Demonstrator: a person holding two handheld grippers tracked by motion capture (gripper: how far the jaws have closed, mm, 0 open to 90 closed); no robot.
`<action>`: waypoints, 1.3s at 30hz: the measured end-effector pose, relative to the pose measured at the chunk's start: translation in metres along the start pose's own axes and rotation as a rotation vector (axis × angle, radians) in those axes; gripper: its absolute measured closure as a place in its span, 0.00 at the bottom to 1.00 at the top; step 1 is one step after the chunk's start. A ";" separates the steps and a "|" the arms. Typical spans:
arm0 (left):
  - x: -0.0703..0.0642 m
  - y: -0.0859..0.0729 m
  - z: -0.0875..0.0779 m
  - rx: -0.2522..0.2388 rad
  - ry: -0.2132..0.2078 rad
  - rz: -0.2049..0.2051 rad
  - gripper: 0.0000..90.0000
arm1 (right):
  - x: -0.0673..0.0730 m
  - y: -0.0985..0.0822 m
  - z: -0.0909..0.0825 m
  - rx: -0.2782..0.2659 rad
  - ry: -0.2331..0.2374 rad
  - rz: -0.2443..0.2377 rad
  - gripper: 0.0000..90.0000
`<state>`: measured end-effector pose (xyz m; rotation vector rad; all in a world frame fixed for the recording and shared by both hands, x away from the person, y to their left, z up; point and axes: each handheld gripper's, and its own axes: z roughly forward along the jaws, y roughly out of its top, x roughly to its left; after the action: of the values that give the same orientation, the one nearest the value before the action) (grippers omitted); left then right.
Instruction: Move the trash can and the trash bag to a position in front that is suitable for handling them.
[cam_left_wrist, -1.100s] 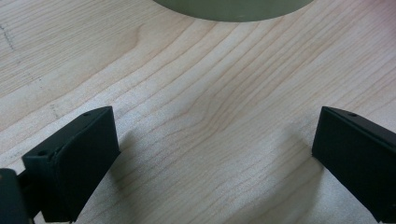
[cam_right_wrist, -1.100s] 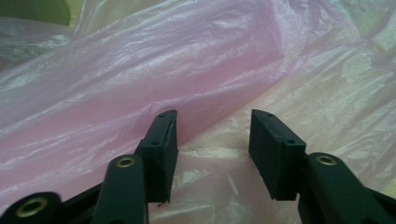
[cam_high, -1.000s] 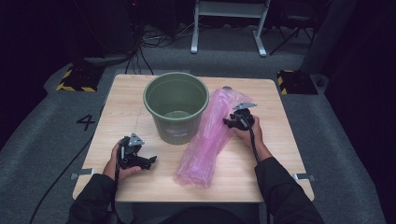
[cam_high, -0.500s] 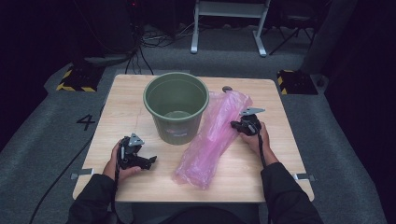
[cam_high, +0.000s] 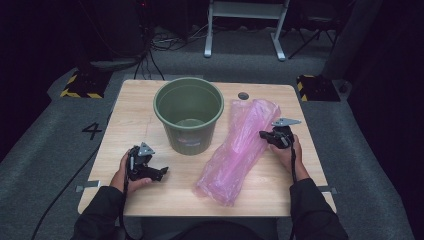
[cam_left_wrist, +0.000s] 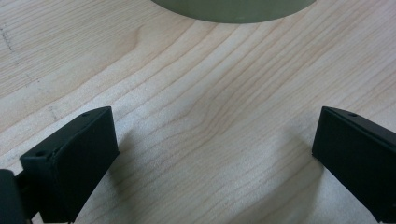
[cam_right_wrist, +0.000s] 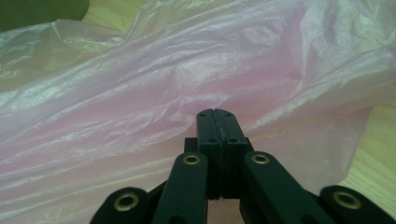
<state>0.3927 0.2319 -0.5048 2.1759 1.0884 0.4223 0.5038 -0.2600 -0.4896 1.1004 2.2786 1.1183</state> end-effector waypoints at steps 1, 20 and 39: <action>0.000 0.000 0.000 0.000 0.000 0.000 0.00 | 0.000 0.000 0.000 0.000 0.000 0.000 1.00; 0.015 0.045 0.042 0.006 -0.123 0.131 0.00 | 0.001 0.005 -0.011 -0.062 -0.115 0.066 0.23; -0.012 0.079 0.073 0.004 -0.174 0.192 0.00 | 0.002 -0.001 0.015 0.098 -0.120 0.095 0.27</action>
<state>0.4712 0.1574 -0.5041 2.2817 0.7913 0.3084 0.5109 -0.2512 -0.5001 1.2899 2.2290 0.9559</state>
